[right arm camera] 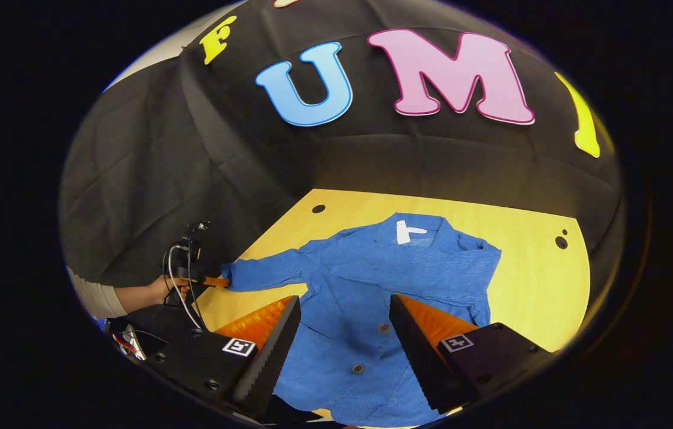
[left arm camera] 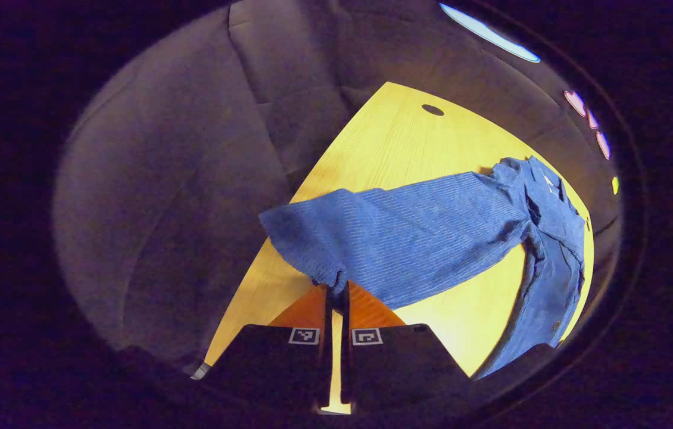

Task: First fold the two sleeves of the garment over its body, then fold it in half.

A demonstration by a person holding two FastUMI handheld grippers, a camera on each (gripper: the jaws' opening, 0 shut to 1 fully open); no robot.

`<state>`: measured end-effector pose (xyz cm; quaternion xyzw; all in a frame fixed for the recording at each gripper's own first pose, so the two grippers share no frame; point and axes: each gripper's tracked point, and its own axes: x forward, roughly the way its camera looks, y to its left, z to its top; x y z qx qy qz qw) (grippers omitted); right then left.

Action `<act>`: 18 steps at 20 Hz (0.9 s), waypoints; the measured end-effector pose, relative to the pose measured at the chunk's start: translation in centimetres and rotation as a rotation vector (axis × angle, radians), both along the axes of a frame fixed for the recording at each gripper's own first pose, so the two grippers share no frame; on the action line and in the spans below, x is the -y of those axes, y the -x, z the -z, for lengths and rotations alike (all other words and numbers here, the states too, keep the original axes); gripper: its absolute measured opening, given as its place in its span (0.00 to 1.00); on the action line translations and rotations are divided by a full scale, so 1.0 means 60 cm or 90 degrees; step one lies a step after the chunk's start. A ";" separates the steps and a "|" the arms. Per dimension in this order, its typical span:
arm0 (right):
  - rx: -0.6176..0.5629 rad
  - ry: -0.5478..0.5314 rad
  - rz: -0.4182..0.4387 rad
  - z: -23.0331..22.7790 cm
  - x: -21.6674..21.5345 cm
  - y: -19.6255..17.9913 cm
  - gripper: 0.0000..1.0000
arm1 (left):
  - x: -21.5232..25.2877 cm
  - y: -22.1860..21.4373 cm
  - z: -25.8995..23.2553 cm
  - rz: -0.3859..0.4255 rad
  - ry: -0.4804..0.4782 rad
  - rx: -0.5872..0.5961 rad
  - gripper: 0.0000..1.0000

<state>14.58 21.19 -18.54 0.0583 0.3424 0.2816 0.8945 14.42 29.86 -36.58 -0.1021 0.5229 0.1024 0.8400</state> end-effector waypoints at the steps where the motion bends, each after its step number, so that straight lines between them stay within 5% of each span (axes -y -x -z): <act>1: 0.002 -0.003 0.011 -0.001 0.013 -0.002 0.96 | 0.010 -0.007 -0.022 0.015 -0.006 0.013 0.04; 10: 0.028 -0.034 0.081 -0.033 0.123 -0.022 0.96 | 0.200 -0.125 -0.278 0.172 -0.051 0.190 0.04; 18: 0.040 -0.033 0.134 -0.034 0.260 -0.001 0.96 | 0.490 -0.218 -0.415 0.366 -0.079 0.259 0.03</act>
